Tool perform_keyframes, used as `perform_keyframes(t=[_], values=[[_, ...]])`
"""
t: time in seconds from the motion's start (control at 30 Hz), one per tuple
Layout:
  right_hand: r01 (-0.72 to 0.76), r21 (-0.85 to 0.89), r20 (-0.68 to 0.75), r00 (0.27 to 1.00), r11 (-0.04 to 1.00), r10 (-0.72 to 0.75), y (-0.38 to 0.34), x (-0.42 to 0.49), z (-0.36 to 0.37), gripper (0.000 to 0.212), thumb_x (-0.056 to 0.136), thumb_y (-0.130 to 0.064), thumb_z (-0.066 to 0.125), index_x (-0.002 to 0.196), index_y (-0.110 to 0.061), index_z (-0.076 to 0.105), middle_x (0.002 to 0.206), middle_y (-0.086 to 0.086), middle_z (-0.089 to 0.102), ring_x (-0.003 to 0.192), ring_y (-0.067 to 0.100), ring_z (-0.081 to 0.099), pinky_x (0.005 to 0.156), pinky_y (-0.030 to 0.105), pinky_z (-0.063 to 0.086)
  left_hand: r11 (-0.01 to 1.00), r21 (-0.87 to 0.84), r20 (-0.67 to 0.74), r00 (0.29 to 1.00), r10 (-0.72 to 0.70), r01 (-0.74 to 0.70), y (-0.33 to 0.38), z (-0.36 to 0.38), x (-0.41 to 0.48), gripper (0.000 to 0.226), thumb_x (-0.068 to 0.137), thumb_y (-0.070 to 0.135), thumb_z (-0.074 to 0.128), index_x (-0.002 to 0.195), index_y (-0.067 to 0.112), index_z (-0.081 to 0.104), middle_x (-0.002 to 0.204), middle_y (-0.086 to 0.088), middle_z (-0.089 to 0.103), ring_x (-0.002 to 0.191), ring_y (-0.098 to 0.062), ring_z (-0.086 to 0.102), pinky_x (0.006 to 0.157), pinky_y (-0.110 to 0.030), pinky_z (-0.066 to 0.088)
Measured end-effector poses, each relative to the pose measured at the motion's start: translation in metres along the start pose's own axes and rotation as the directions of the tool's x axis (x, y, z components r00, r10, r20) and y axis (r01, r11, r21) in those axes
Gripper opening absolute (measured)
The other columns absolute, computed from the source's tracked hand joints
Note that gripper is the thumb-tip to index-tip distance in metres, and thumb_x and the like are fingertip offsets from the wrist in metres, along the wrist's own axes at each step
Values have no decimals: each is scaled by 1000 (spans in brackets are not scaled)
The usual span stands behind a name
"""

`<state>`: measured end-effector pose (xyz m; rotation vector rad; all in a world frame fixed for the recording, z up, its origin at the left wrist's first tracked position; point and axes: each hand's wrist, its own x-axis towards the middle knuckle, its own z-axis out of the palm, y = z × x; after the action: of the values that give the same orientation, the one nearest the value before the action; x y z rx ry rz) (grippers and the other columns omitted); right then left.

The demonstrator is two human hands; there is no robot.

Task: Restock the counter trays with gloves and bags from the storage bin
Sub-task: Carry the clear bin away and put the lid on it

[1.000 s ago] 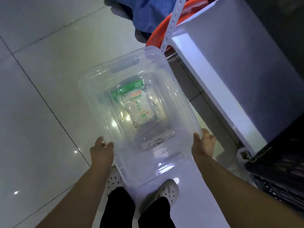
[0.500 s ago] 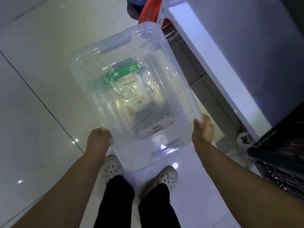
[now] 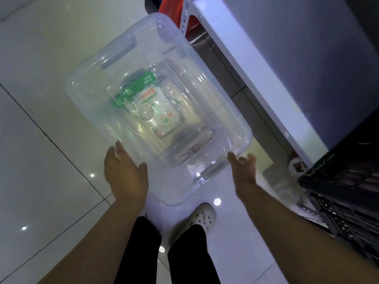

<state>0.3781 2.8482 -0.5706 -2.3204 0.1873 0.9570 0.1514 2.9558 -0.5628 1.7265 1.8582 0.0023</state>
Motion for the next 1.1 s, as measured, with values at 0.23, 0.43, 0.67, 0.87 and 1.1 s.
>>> perform_keyframes(t=[0.23,0.43,0.67,0.87,1.1], values=[[-463,400,359,873,791,330,35,-37,26,77,81,-14,71,142,-9,24,139,17,43,119,27,48,106,42,39,662,373,421,755,503,-649,33,29,-14,103,71,51,70,147,34,3,159,-9,-5,144,-32,-8,112,-62,7],[-182,88,47,983,979,178,40,-47,39,35,79,-24,73,101,-3,55,104,15,61,76,20,62,56,16,49,627,457,477,769,425,-631,22,41,-12,110,77,52,65,139,35,-25,147,-5,-33,135,-28,-29,111,-62,7],[-39,-155,-124,992,987,20,36,-55,55,29,84,-24,63,101,-2,53,102,11,46,77,25,52,69,27,41,624,461,462,771,438,-630,22,43,-10,107,77,54,63,143,35,-19,148,-5,-31,137,-29,-27,111,-61,8],[38,-341,-227,966,939,-121,17,-61,43,50,75,-17,73,117,-3,51,116,16,50,103,37,53,84,42,46,593,422,469,725,505,-686,31,14,5,86,76,49,66,146,28,19,157,-10,16,138,-33,25,102,-51,30],[698,-536,182,645,475,-743,-57,-45,76,47,66,-13,82,109,-13,63,110,14,62,101,34,57,83,43,48,630,451,226,764,604,-632,50,-49,130,83,68,40,76,137,13,39,143,-17,41,124,-36,43,98,-48,34]])
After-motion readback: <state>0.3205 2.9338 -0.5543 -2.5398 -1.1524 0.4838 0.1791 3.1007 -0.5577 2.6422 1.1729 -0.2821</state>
